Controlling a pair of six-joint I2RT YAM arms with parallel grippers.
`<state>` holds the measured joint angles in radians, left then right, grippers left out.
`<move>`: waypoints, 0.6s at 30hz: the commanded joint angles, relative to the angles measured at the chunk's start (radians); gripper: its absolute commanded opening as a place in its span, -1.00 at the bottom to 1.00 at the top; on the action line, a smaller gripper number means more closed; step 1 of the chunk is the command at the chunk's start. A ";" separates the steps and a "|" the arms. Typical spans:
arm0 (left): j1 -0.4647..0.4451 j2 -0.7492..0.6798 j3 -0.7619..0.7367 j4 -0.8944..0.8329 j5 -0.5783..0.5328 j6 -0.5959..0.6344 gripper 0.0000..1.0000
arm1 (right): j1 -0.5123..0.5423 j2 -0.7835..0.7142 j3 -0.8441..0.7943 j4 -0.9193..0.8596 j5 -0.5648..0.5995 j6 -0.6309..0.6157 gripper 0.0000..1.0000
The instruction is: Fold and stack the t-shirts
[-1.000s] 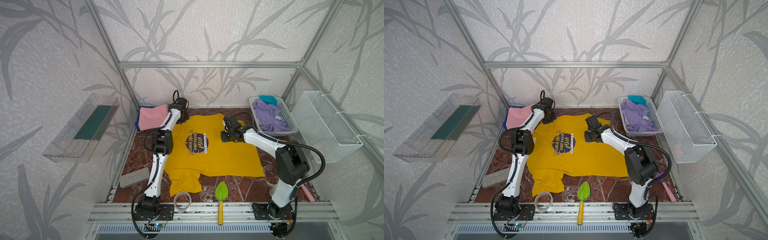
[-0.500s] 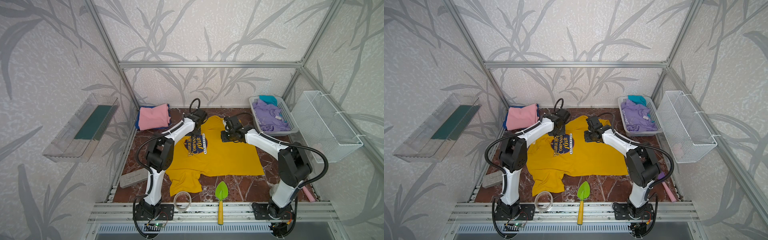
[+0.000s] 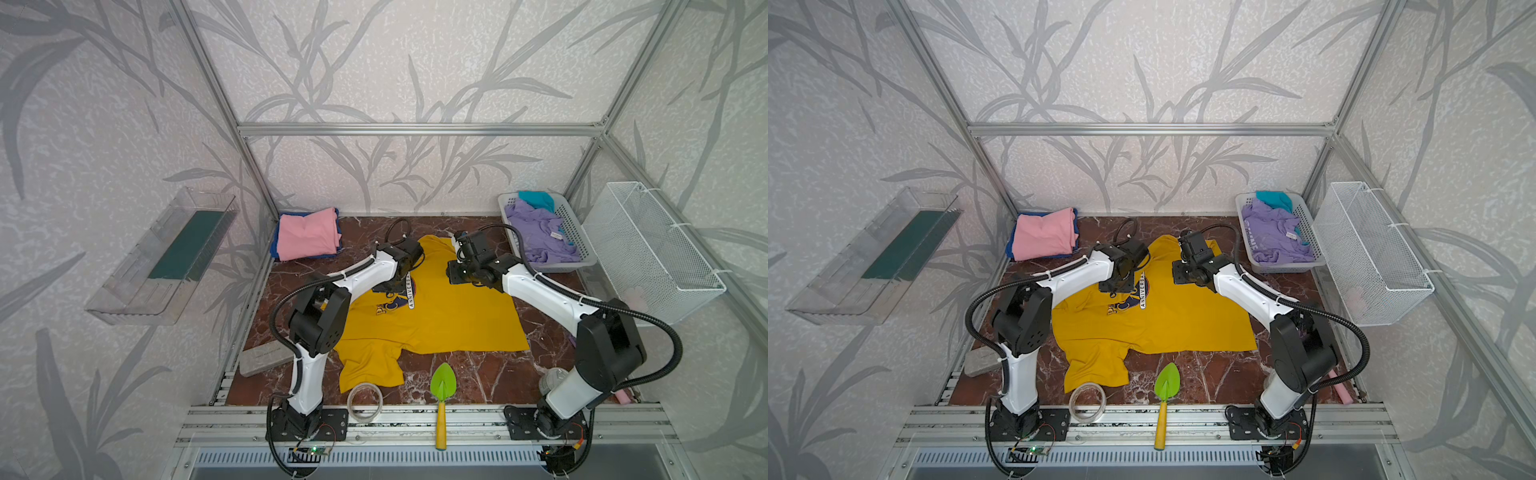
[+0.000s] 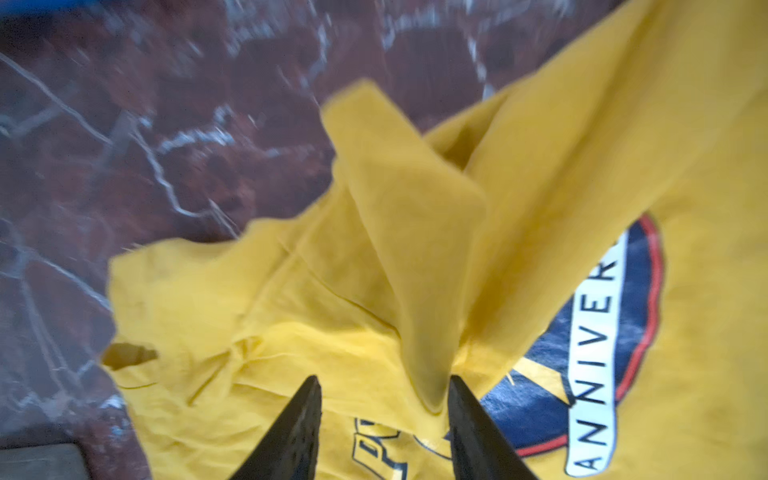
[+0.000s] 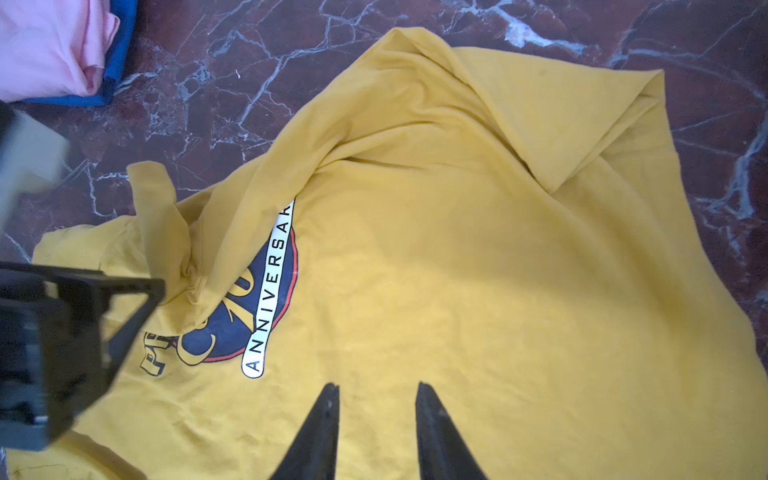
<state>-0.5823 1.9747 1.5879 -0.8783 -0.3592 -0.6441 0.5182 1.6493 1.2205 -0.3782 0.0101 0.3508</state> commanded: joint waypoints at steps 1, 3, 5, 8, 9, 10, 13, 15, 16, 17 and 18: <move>0.045 -0.068 0.068 0.048 -0.120 0.058 0.14 | 0.000 -0.026 -0.021 0.015 0.009 -0.001 -0.33; 0.082 -0.026 0.103 0.075 -0.087 0.079 0.30 | 0.001 -0.029 -0.025 0.018 0.006 0.000 -0.33; 0.115 0.038 0.141 0.088 -0.026 0.087 0.41 | 0.001 -0.032 -0.029 0.020 0.011 -0.004 -0.33; 0.154 0.143 0.245 0.057 0.124 0.088 0.47 | -0.003 -0.032 -0.027 0.019 0.016 -0.011 -0.33; 0.156 0.172 0.276 0.042 0.158 0.087 0.48 | -0.004 -0.032 -0.027 0.017 0.017 -0.012 -0.33; 0.155 0.188 0.289 0.042 0.181 0.086 0.49 | -0.004 -0.033 -0.027 0.016 0.018 -0.014 -0.33; 0.147 0.206 0.277 0.071 0.242 0.077 0.52 | -0.009 -0.033 -0.032 0.016 0.019 -0.015 -0.33; 0.144 0.216 0.268 0.072 0.272 0.074 0.42 | -0.013 -0.027 -0.035 0.021 0.015 -0.010 -0.33; 0.144 0.219 0.264 0.067 0.283 0.074 0.34 | -0.014 -0.023 -0.035 0.023 0.012 -0.009 -0.33; 0.144 0.219 0.256 0.060 0.290 0.073 0.20 | -0.015 -0.019 -0.033 0.026 0.007 -0.007 -0.33; 0.145 0.214 0.247 0.053 0.298 0.071 0.04 | -0.015 -0.012 -0.029 0.028 0.003 -0.005 -0.33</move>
<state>-0.4316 2.2139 1.8439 -0.7967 -0.1230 -0.5743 0.5083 1.6493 1.1950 -0.3634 0.0174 0.3470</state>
